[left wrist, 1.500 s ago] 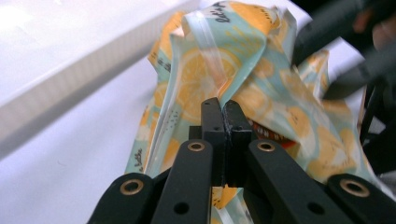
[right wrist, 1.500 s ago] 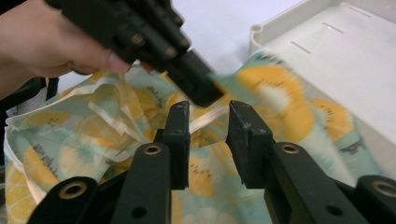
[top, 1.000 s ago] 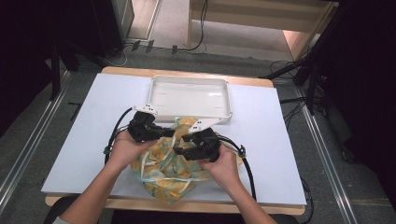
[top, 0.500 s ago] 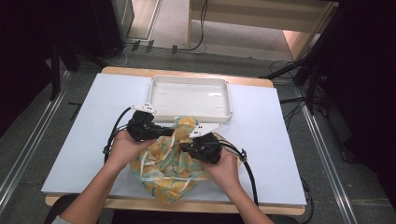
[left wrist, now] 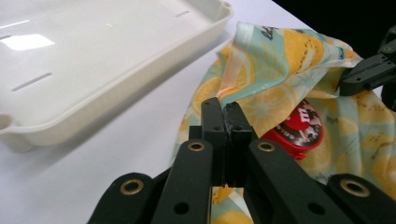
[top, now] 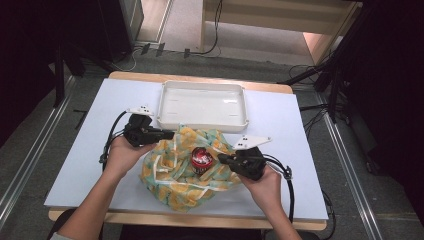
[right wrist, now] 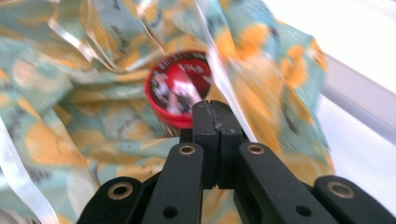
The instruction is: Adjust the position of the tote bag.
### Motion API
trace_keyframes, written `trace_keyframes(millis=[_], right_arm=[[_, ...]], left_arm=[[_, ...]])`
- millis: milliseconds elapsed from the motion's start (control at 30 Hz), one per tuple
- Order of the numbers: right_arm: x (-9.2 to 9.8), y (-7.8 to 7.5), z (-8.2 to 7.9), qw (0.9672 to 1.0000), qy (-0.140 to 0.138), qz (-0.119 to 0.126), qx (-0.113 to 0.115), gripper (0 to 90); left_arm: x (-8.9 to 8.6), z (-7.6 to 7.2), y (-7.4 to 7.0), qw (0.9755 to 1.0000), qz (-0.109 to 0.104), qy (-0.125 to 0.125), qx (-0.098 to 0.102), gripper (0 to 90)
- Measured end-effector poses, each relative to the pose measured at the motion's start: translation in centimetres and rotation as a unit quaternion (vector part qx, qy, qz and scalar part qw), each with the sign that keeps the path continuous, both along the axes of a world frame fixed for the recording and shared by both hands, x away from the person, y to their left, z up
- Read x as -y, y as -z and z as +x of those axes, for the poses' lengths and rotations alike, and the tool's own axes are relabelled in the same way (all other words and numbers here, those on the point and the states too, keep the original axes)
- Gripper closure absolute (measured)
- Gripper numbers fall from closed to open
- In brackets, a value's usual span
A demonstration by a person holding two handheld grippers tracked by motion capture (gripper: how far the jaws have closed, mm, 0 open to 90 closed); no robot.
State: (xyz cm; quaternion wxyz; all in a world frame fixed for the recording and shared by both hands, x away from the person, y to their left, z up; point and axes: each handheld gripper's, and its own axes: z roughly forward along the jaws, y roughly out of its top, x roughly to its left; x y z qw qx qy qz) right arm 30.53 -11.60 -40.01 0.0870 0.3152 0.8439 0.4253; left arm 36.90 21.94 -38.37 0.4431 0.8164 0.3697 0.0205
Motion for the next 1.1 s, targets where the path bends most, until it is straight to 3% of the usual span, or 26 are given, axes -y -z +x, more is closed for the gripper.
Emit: trace_keyframes(millis=[367, 533, 700, 1033, 1100], right_arm=[[3.0, 0.2, -0.3, 0.9993, 0.034, -0.017, 0.003, 90.0], [3.8, 0.2, -0.4, 0.9986, 0.044, -0.028, 0.006, 90.0], [4.7, 0.1, -0.3, 0.9979, 0.056, -0.033, 0.007, 90.0], [5.6, 0.2, 0.1, 0.9972, 0.068, -0.031, 0.004, 90.0], [5.6, 0.2, 0.1, 0.9970, 0.068, -0.034, 0.006, 90.0]], left_arm=[[-2.4, 0.2, -0.5, 0.9994, 0.009, -0.031, 0.012, 90.0], [-3.4, 0.2, -0.8, 0.9991, -0.002, -0.038, 0.017, 90.0], [-4.4, 0.4, -0.9, 0.9984, -0.001, -0.053, 0.019, 90.0], [-4.9, 0.7, -0.6, 0.9979, 0.003, -0.062, 0.018, 90.0], [-5.0, 0.9, -0.5, 0.9976, -0.011, -0.066, 0.014, 90.0]])
